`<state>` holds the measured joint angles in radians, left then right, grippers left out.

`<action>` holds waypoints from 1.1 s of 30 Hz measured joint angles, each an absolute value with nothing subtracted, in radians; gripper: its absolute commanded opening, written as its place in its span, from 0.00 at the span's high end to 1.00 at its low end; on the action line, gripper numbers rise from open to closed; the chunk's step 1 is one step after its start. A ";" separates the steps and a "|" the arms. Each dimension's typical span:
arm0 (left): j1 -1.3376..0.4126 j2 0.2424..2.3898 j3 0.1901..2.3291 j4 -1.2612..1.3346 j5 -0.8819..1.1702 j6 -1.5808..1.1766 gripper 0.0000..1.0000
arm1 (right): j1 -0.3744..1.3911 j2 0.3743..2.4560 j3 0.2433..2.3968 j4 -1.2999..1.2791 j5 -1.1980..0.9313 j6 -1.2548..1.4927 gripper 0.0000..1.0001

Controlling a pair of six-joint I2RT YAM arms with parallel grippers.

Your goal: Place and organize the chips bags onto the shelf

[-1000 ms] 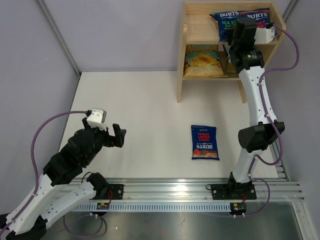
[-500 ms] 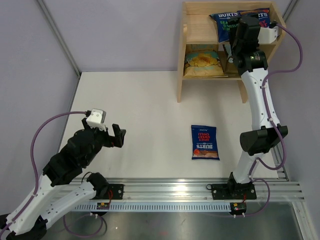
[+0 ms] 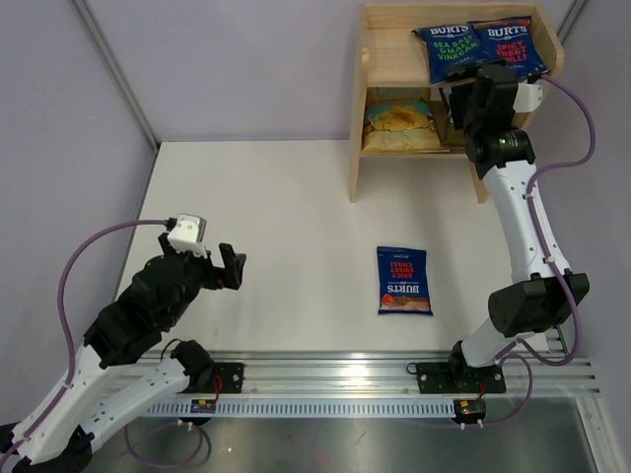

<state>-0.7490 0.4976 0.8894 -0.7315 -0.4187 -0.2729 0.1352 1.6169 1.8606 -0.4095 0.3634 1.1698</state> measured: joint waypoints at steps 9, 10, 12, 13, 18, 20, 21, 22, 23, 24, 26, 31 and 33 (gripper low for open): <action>-0.746 0.558 0.892 -0.717 -0.326 -0.355 0.01 | 0.071 1.369 1.595 -0.387 0.268 1.066 0.01; -0.746 0.572 0.892 -0.707 -0.306 -0.369 0.01 | 0.057 1.335 1.576 -0.386 0.262 1.047 0.00; -0.746 0.604 0.891 -0.677 -0.263 -0.396 0.01 | 0.026 1.249 1.538 -0.378 0.229 0.978 0.01; -0.746 0.624 0.890 -0.657 -0.237 -0.411 0.01 | 0.014 1.210 1.523 -0.377 0.215 0.942 0.00; -0.746 0.756 0.882 -0.526 -0.108 -0.478 0.01 | 0.007 1.063 1.468 -0.395 0.112 0.775 0.01; -0.746 0.822 0.875 -0.464 -0.052 -0.505 0.01 | 0.007 1.031 1.452 -0.419 0.079 0.717 0.01; -0.746 0.860 0.873 -0.436 -0.025 -0.519 0.01 | 0.007 1.019 1.442 -0.435 0.067 0.698 0.01; -0.746 0.898 0.870 -0.404 0.001 -0.532 0.01 | 0.007 1.002 1.423 -0.451 0.058 0.670 0.01; -0.746 0.934 0.868 -0.375 0.025 -0.547 0.01 | 0.007 0.982 1.402 -0.472 0.050 0.646 0.01; -0.746 0.971 0.867 -0.350 0.049 -0.560 0.01 | 0.007 0.962 1.377 -0.492 0.041 0.627 0.01; -0.746 1.037 0.867 -0.296 0.088 -0.586 0.01 | 0.007 0.907 1.319 -0.523 0.028 0.604 0.00; -0.752 1.216 0.867 -0.191 0.163 -0.662 0.01 | 0.007 0.716 1.182 -0.577 -0.033 0.595 0.01; -0.759 1.287 0.871 -0.155 0.173 -0.696 0.01 | 0.007 0.639 1.145 -0.590 -0.083 0.599 0.00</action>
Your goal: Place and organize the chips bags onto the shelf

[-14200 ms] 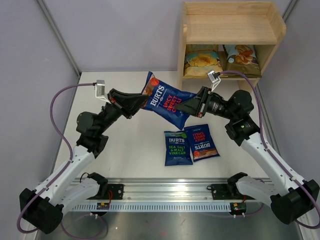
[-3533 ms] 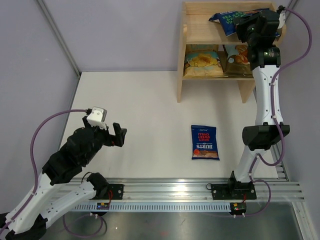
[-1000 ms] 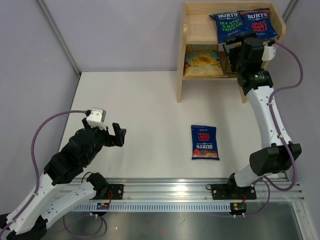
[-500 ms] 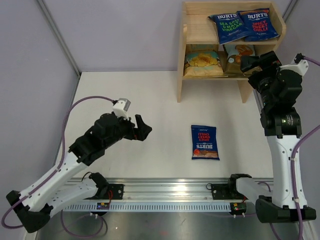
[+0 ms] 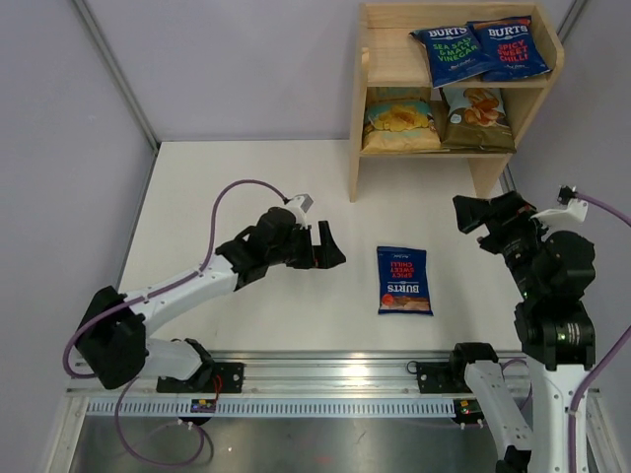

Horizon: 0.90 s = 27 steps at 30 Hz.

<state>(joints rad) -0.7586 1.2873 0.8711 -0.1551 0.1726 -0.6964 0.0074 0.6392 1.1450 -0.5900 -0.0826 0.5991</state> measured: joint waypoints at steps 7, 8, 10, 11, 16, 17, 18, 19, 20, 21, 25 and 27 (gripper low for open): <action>-0.783 1.486 0.905 -0.073 0.205 -0.775 0.01 | 0.007 0.490 1.022 -0.653 -0.241 0.630 0.04; -0.789 1.523 0.920 -0.057 0.213 -0.785 0.01 | 0.007 0.480 1.010 -0.670 -0.256 0.632 0.04; -0.804 1.589 0.947 -0.027 0.227 -0.799 0.01 | 0.007 0.467 0.994 -0.696 -0.280 0.633 0.04; -0.811 1.615 0.956 -0.015 0.231 -0.807 0.01 | 0.007 0.463 0.987 -0.703 -0.290 0.633 0.04; -0.846 1.725 1.016 0.014 0.237 -0.827 0.01 | 0.007 0.453 0.960 -0.708 -0.328 0.636 0.01; -0.852 1.746 1.032 0.015 0.236 -0.830 0.01 | 0.007 0.452 0.953 -0.707 -0.334 0.639 0.01; -0.857 1.762 1.044 0.018 0.236 -0.832 0.01 | 0.007 0.452 0.946 -0.704 -0.338 0.645 0.01; -0.861 1.783 1.060 0.020 0.235 -0.834 0.02 | 0.007 0.452 0.938 -0.700 -0.345 0.651 0.01; -0.865 1.802 1.074 0.021 0.235 -0.836 0.04 | 0.007 0.452 0.929 -0.696 -0.357 0.655 0.01; -0.867 1.821 1.089 0.021 0.234 -0.839 0.05 | 0.007 0.452 0.920 -0.686 -0.366 0.661 0.01; -0.882 1.894 1.153 0.006 0.212 -0.839 0.10 | 0.007 0.452 0.900 -0.666 -0.387 0.682 0.02; -0.891 1.921 1.188 -0.022 0.184 -0.831 0.11 | 0.007 0.452 0.899 -0.662 -0.388 0.686 0.02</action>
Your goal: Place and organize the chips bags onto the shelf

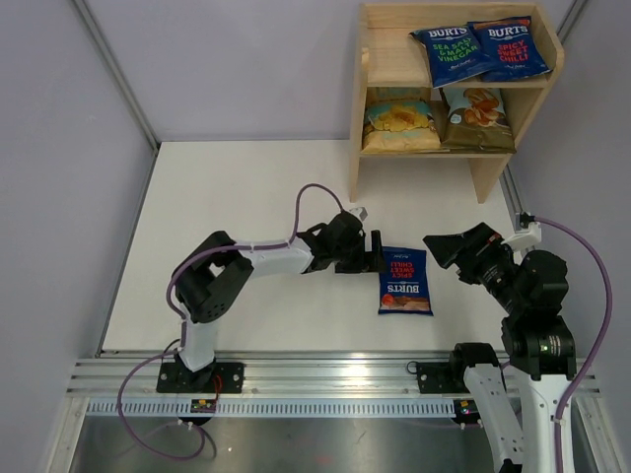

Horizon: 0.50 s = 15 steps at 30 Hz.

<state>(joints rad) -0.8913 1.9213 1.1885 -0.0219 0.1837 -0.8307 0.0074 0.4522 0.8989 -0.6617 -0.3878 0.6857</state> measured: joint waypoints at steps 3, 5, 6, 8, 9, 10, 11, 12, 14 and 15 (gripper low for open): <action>-0.913 1.963 1.254 -0.062 0.130 -0.811 0.15 | 0.007 0.453 0.897 -0.656 -0.392 0.688 0.04; -0.923 1.993 1.296 -0.078 0.109 -0.803 0.18 | 0.007 0.454 0.897 -0.655 -0.401 0.689 0.05; -0.926 2.005 1.311 -0.080 0.104 -0.801 0.21 | 0.007 0.454 0.897 -0.655 -0.406 0.689 0.05; -0.931 2.040 1.346 -0.086 0.100 -0.794 0.26 | 0.007 0.454 0.897 -0.655 -0.413 0.689 0.06; -0.931 2.062 1.366 -0.092 0.099 -0.791 0.28 | 0.007 0.454 0.896 -0.655 -0.414 0.689 0.06; -0.931 2.078 1.380 -0.093 0.101 -0.791 0.31 | 0.007 0.453 0.895 -0.654 -0.414 0.689 0.07; -0.931 2.092 1.400 -0.094 0.099 -0.787 0.32 | 0.007 0.453 0.892 -0.654 -0.415 0.689 0.07; -0.931 2.105 1.417 -0.096 0.097 -0.785 0.33 | 0.007 0.452 0.889 -0.654 -0.416 0.689 0.07; -0.930 2.127 1.446 -0.099 0.096 -0.784 0.37 | 0.007 0.451 0.883 -0.654 -0.422 0.689 0.07; -0.930 2.134 1.454 -0.098 0.094 -0.786 0.37 | 0.007 0.450 0.881 -0.654 -0.426 0.689 0.07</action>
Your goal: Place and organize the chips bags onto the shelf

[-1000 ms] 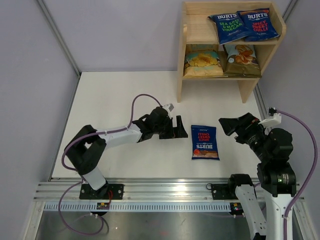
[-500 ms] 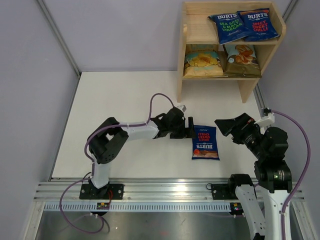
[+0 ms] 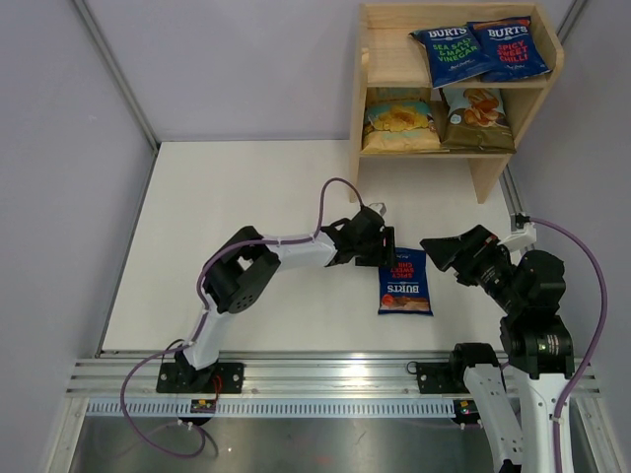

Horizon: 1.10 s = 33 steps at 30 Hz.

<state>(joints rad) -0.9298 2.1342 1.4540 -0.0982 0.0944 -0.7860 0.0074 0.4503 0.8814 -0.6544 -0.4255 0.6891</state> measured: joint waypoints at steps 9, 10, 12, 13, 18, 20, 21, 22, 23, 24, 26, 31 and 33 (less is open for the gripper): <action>-0.929 2.175 1.491 -0.102 0.083 -0.790 0.77 | 0.007 0.443 0.880 -0.654 -0.440 0.689 0.08; -0.929 2.177 1.491 -0.101 0.081 -0.793 0.80 | 0.007 0.443 0.880 -0.654 -0.440 0.689 0.08; -0.929 2.183 1.491 -0.101 0.080 -0.791 0.88 | 0.007 0.442 0.880 -0.654 -0.440 0.689 0.08; -0.929 2.183 1.491 -0.102 0.079 -0.791 0.93 | 0.007 0.442 0.880 -0.654 -0.440 0.689 0.08; -0.929 2.184 1.488 -0.096 0.079 -0.791 1.00 | 0.007 0.441 0.880 -0.654 -0.440 0.689 0.08; -0.929 2.180 1.473 -0.076 0.078 -0.794 1.00 | 0.007 0.441 0.878 -0.652 -0.440 0.689 0.08; -0.929 2.173 1.460 -0.063 0.076 -0.796 1.00 | 0.007 0.441 0.875 -0.649 -0.440 0.688 0.07; -0.929 2.160 1.438 -0.052 0.071 -0.798 1.00 | 0.007 0.441 0.871 -0.648 -0.440 0.688 0.05; -0.929 2.144 1.414 -0.043 0.063 -0.801 1.00 | 0.007 0.440 0.866 -0.646 -0.440 0.688 0.02; -0.929 2.118 1.378 -0.039 0.049 -0.805 1.00 | 0.007 0.440 0.859 -0.646 -0.440 0.688 0.01; -0.929 2.053 1.295 -0.034 0.009 -0.810 1.00 | 0.007 0.440 0.836 -0.628 -0.444 0.690 0.01; -0.918 1.846 1.096 -0.044 -0.093 -0.834 1.00 | 0.007 0.440 0.731 -0.507 -0.535 0.753 0.01; -0.907 1.747 1.035 -0.037 -0.133 -0.839 1.00 | 0.007 0.441 0.656 -0.389 -0.606 0.812 0.01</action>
<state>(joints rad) -0.9073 1.7470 1.0348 -0.0372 -0.1326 -0.8394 0.0074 0.4412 0.6563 -0.3885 -0.6056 0.8116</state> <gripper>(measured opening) 0.005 0.993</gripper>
